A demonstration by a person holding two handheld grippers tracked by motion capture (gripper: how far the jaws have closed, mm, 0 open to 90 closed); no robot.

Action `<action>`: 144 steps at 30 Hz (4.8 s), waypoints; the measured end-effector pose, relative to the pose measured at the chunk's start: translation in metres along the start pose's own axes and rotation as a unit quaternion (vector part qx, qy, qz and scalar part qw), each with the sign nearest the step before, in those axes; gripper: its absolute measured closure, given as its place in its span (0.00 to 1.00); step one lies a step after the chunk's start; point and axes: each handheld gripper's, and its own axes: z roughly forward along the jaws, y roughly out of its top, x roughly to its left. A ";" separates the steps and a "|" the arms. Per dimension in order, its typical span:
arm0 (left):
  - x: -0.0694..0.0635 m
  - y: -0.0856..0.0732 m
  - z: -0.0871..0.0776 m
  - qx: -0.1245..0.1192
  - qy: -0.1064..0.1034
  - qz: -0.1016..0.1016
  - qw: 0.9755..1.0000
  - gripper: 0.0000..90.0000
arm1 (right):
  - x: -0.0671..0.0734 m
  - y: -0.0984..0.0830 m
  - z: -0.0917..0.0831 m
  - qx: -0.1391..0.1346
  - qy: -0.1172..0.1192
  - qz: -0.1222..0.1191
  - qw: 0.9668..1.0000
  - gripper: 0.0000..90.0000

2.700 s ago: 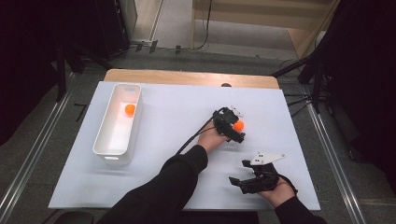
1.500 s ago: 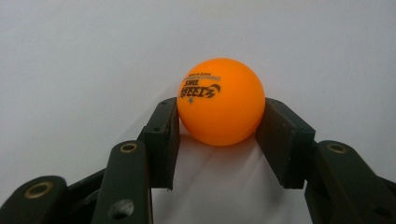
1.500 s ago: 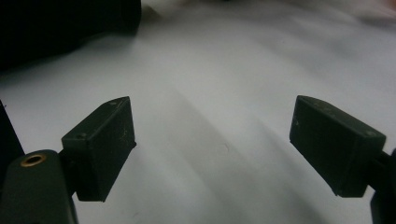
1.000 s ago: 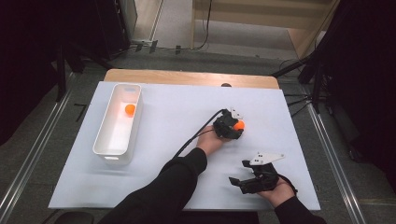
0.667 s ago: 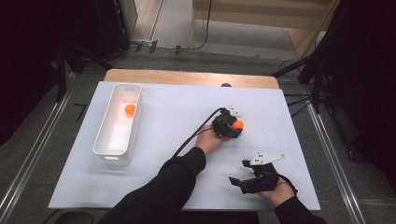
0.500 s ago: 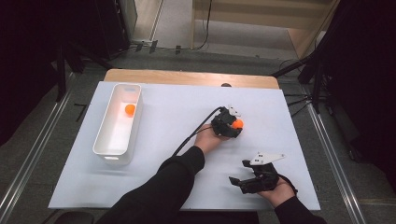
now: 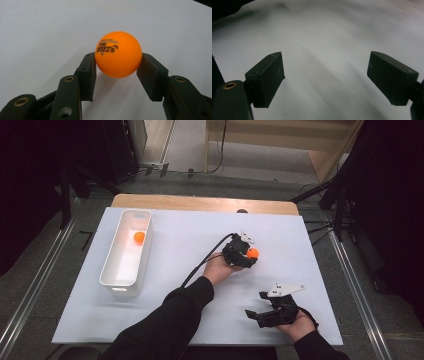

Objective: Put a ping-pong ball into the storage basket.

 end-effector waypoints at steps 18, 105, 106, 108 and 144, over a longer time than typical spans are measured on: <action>0.006 -0.006 -0.031 -0.001 -0.027 -0.016 1.000 0.57 | 0.000 0.000 0.000 -0.001 0.000 0.003 1.000 0.14; 0.027 -0.035 -0.153 0.026 -0.063 0.015 0.998 0.57 | -0.003 0.000 -0.001 -0.004 -0.010 0.008 1.000 0.14; 0.028 -0.035 -0.155 0.026 -0.062 0.014 0.998 0.57 | -0.003 0.000 -0.001 -0.004 -0.009 0.009 1.000 0.14; 0.029 -0.035 -0.157 0.024 -0.062 0.012 0.998 0.57 | -0.003 0.000 -0.001 -0.004 -0.009 0.008 1.000 0.14; 0.066 -0.039 -0.189 0.025 -0.020 -0.014 0.999 0.57 | 0.000 0.000 -0.001 -0.001 -0.009 0.004 1.000 0.14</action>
